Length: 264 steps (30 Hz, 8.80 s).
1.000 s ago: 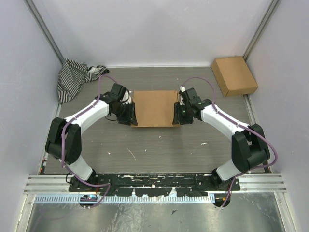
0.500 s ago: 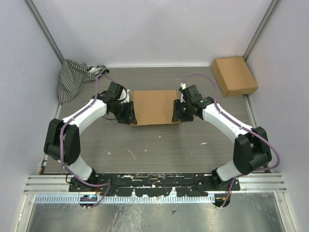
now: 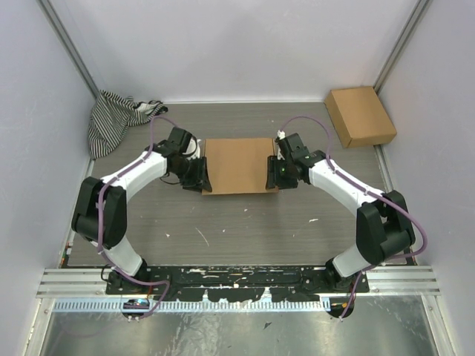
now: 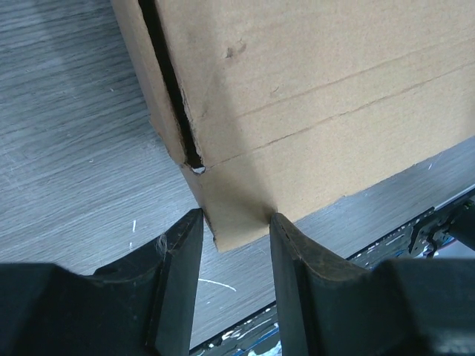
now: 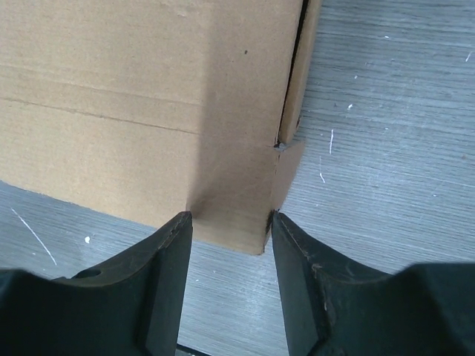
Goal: Fold the paper box
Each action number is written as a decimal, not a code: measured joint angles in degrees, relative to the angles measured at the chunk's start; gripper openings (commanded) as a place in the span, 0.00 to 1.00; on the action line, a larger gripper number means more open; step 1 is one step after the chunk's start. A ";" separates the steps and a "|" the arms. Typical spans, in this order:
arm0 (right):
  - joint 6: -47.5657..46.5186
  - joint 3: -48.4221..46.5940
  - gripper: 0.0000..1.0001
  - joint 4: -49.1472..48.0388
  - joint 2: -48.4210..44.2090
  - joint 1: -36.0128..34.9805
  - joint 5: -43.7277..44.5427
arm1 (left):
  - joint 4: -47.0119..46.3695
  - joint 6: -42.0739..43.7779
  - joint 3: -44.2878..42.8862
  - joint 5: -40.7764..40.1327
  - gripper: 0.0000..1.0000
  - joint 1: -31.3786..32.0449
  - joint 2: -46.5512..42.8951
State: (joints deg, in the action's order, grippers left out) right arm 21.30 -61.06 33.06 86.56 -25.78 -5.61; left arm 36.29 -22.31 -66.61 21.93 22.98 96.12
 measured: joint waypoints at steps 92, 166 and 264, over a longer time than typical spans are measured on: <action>-1.81 11.61 0.51 -18.86 -4.96 -0.04 3.41 | -1.73 0.57 -0.50 -4.48 0.45 -0.04 3.32; 4.63 5.53 0.01 -37.33 17.90 -0.52 11.39 | -16.15 1.20 -39.17 -3.93 0.34 7.65 33.14; 2.60 13.09 0.83 -18.95 -19.32 4.59 18.78 | -27.82 -8.28 5.64 -19.08 0.98 1.05 -17.35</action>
State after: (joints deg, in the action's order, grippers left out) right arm 23.90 -47.97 14.11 67.24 -21.19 13.17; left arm 8.47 -30.59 -60.97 2.85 24.03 78.76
